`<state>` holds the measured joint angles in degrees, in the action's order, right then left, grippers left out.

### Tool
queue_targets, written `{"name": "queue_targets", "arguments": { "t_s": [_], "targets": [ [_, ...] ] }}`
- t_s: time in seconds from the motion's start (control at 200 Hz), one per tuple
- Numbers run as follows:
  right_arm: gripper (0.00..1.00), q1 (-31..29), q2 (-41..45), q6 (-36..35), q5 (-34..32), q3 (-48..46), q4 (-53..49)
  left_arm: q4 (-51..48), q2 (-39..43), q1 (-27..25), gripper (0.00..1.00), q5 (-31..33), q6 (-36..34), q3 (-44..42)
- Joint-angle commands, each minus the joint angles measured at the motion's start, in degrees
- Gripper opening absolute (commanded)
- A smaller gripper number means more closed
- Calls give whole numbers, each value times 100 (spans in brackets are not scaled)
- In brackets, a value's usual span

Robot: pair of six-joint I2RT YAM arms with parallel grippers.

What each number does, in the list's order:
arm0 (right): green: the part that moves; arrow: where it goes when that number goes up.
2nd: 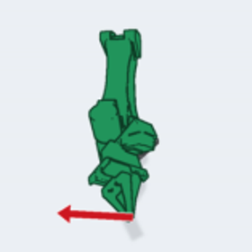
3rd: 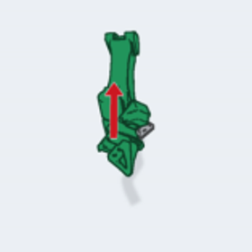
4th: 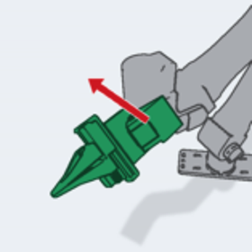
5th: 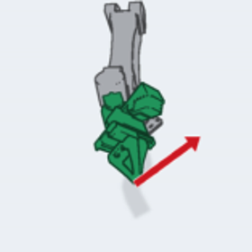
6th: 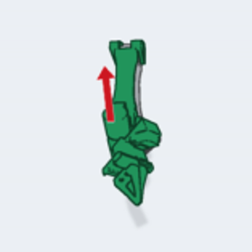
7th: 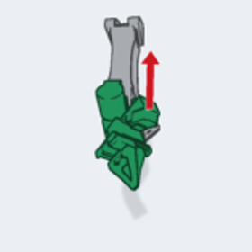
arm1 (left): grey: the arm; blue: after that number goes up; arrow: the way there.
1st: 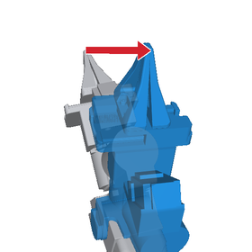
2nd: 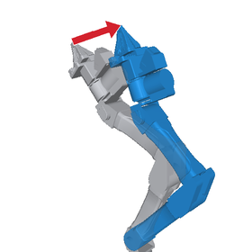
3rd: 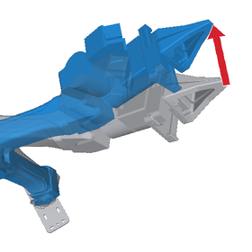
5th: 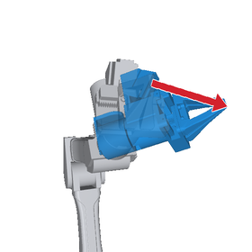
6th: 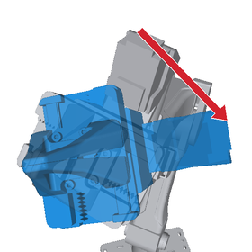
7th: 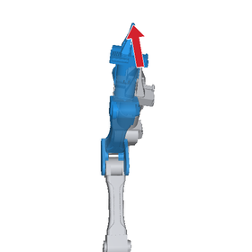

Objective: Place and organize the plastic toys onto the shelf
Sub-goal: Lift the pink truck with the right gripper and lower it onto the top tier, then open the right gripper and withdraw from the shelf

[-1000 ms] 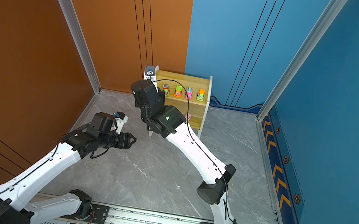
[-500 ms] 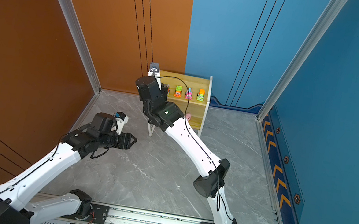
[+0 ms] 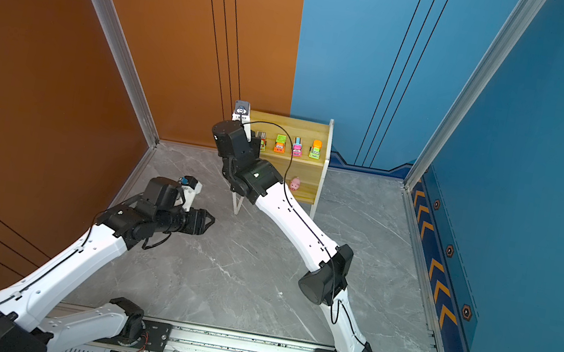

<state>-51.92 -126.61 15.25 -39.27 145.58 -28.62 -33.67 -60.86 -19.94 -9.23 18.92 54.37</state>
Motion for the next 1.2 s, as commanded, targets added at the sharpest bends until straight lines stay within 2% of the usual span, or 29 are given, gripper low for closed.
{"name": "queue_targets", "arguments": {
  "t_s": [0.0,0.726,0.986,1.196],
  "targets": [
    [31,63,-114,127,-64,208,113,-25,7,-41,66,-56,24,-49],
    [34,248,-442,232,119,462,94,-9,-29,-36,66,-113,33,-37],
    [42,290,-297,-188,162,620,427,-8,-40,-27,66,-115,33,-40],
    [54,161,33,-791,222,604,869,-8,-41,-1,66,-73,18,-49]
  ]
}}
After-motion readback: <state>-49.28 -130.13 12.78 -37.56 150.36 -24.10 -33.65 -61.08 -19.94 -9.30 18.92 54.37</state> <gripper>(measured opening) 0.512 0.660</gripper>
